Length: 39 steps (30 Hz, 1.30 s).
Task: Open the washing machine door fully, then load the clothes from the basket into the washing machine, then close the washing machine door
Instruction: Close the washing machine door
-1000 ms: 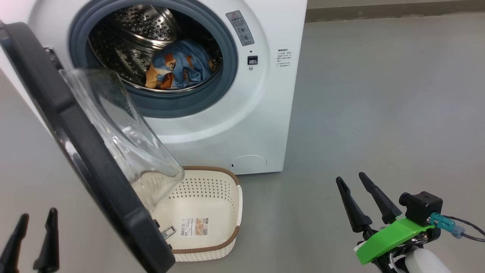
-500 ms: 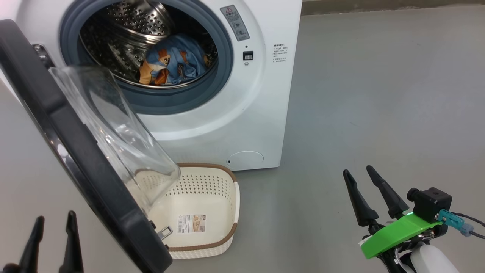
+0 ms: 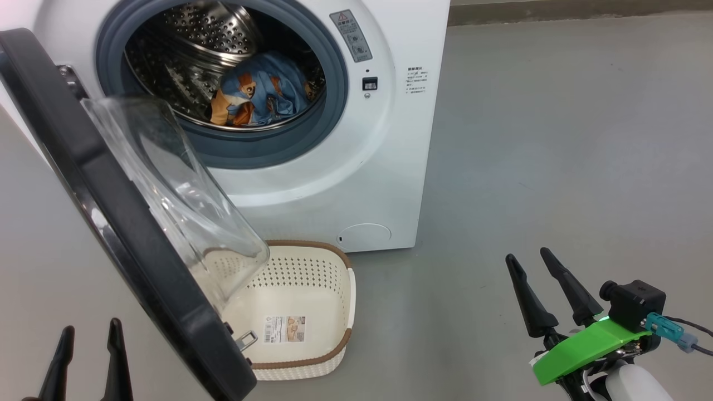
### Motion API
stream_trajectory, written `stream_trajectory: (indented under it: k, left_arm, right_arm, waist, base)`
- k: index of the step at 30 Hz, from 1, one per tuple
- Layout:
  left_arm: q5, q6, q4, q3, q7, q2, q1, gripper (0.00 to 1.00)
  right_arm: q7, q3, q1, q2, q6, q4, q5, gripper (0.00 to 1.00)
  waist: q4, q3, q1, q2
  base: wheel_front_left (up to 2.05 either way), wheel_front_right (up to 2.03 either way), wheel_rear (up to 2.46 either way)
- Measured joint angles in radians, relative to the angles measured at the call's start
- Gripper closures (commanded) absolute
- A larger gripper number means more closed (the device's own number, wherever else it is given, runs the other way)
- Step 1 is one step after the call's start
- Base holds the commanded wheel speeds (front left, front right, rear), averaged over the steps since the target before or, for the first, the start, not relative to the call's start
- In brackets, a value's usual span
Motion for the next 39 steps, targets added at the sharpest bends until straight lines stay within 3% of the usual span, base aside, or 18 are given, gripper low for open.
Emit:
stream_trajectory:
  k: [38,39]
  left_arm:
    - [0.018,-0.008,0.007,-0.018,0.000,-0.008,-0.002,0.00]
    - [0.018,-0.008,0.007,-0.018,0.000,-0.008,-0.002,0.00]
  right_arm:
    - [0.000,0.000,0.000,-0.001,0.000,0.001,-0.001,0.00]
    - [0.000,0.000,0.000,-0.001,0.000,0.001,-0.001,0.16]
  waist:
    - [0.022,0.012,0.0000,0.0000]
    - [0.025,0.013,0.0000,0.0000]
  base:
    - [0.00,0.00,0.00]
    - [0.00,0.00,0.00]
